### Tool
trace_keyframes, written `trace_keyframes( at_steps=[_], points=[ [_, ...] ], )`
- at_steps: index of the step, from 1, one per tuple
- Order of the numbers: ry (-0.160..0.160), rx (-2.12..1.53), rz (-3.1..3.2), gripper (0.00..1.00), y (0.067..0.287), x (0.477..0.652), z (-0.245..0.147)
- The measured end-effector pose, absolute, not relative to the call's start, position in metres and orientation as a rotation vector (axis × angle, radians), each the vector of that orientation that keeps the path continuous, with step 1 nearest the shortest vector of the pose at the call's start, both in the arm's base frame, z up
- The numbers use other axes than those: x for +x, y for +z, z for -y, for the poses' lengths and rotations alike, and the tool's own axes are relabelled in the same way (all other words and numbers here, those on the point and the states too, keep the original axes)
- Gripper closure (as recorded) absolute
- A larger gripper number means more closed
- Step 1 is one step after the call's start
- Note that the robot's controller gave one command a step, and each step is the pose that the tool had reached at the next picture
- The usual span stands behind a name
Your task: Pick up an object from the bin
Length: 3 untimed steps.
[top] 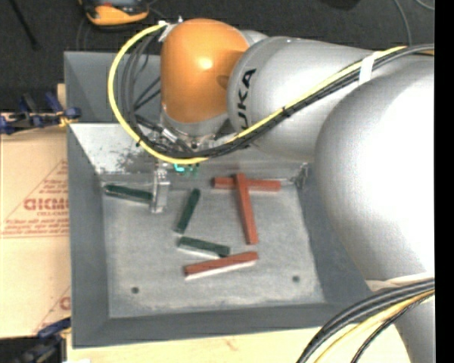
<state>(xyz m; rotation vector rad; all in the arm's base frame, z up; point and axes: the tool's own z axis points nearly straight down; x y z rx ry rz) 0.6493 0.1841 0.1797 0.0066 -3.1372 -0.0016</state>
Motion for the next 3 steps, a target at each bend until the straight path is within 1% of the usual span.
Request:
trace_keyframes(
  at_steps=[1,2,3],
  points=[
    [-0.003,0.002,3.145,0.0,0.185,0.651,-0.183],
    [-0.006,-0.038,3.15,0.0,0.124,0.646,-0.142],
    [0.004,0.15,3.139,0.0,0.093,0.643,-0.134]
  ],
)
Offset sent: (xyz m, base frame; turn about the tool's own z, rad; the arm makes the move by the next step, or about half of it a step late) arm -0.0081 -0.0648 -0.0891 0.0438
